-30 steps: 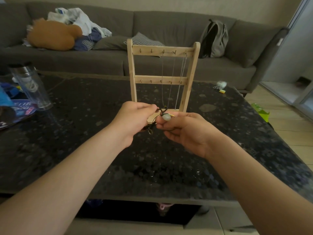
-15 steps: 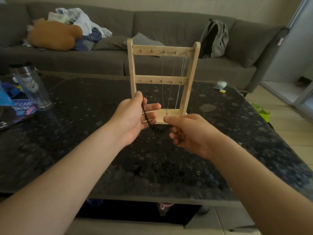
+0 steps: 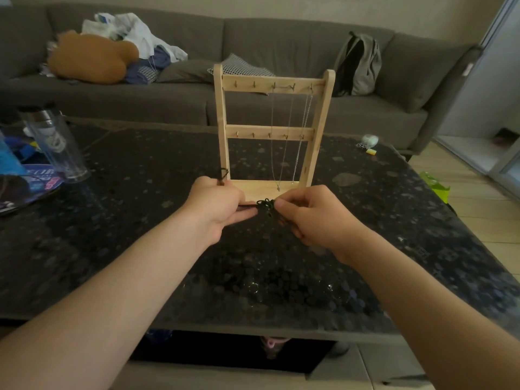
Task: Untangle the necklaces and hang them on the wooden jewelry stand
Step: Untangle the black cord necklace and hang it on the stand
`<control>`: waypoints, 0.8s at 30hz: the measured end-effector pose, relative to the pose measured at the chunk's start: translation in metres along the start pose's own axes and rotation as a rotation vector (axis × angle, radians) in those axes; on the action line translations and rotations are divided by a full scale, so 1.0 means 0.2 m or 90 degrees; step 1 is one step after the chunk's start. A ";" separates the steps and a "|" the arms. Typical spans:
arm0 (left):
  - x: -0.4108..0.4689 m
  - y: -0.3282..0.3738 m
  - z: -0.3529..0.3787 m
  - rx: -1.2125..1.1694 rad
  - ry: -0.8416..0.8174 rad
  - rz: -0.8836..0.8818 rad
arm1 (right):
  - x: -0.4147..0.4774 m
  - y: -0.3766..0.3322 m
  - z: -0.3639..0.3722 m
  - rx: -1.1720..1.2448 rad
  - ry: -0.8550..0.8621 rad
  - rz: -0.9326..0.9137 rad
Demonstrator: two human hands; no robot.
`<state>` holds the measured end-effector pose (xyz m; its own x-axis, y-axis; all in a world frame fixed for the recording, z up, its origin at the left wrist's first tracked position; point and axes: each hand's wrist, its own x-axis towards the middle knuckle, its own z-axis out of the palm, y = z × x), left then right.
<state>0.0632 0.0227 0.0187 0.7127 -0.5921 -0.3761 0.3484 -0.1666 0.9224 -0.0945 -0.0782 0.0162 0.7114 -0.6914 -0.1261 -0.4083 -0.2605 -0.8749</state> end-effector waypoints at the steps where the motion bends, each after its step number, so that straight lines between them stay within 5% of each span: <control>1: 0.00 0.00 0.00 0.008 0.006 0.000 | 0.00 0.00 0.00 0.023 0.002 -0.010; 11: 0.00 -0.03 -0.01 0.117 -0.044 -0.104 | 0.01 0.01 0.01 0.012 0.076 -0.134; 15: -0.01 -0.05 0.00 0.299 -0.057 -0.106 | 0.01 0.01 0.03 0.011 0.073 -0.157; 24: -0.08 0.01 0.02 0.360 -0.180 0.112 | 0.00 -0.02 0.01 0.129 0.039 -0.054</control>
<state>0.0499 0.0294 0.0261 0.5159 -0.8196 -0.2491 -0.1869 -0.3915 0.9010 -0.0917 -0.0769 0.0181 0.6994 -0.7143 -0.0245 -0.2212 -0.1838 -0.9578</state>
